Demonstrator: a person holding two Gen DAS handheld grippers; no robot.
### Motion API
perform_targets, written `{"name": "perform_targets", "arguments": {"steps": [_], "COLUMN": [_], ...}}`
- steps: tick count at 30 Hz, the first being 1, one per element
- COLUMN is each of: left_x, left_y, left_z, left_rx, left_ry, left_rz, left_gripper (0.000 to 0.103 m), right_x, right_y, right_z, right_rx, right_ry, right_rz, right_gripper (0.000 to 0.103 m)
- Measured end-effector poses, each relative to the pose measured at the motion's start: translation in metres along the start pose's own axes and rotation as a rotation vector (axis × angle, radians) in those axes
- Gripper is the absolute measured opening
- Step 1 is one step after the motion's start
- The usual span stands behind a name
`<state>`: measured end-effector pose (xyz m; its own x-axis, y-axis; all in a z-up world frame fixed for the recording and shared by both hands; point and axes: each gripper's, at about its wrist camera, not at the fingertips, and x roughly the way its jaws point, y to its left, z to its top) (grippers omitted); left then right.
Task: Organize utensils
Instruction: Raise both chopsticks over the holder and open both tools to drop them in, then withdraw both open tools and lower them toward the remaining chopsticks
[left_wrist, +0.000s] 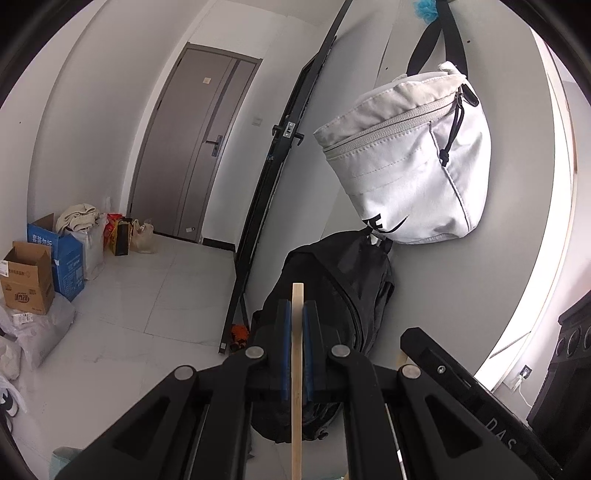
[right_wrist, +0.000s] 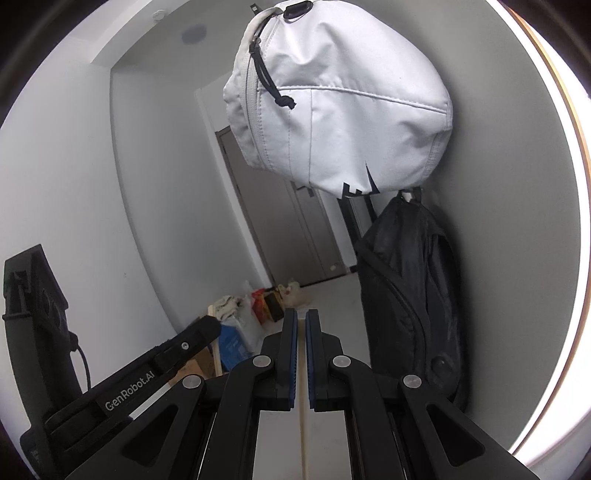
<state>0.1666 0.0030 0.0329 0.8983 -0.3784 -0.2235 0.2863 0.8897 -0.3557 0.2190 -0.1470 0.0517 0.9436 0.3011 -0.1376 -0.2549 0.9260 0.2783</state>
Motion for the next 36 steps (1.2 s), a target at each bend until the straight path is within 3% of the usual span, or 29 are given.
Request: {"name": "perform_targets", "arguments": {"steps": [12,21,30,36], "left_x": [-0.002,-0.014,-0.033,-0.04], "left_y": [-0.008,-0.006,-0.018,-0.016], "left_z": [-0.016,-0.018,-0.03,-0.034], "left_rx": [0.063,0.064,0.134,0.1], "left_ry": [-0.023,0.012,0.1,0.255], "left_rz": [-0.007,-0.081,-0.161,-0.265], "left_gripper": [0.002,0.002,0.002,0.004], "right_x": [-0.01,-0.033,-0.05,-0.055], "right_y": [0.004,-0.001,0.002,-0.001], "right_z": [-0.019,-0.035,-0.053,-0.062], "right_rx": [-0.034,-0.023,-0.035,0.012], "right_ry": [0.011,0.068,0.164,0.286], "right_rz": [0.029,0.046,0.082,0.149], "right_gripper": [0.004,0.004,0.004,0.007]}}
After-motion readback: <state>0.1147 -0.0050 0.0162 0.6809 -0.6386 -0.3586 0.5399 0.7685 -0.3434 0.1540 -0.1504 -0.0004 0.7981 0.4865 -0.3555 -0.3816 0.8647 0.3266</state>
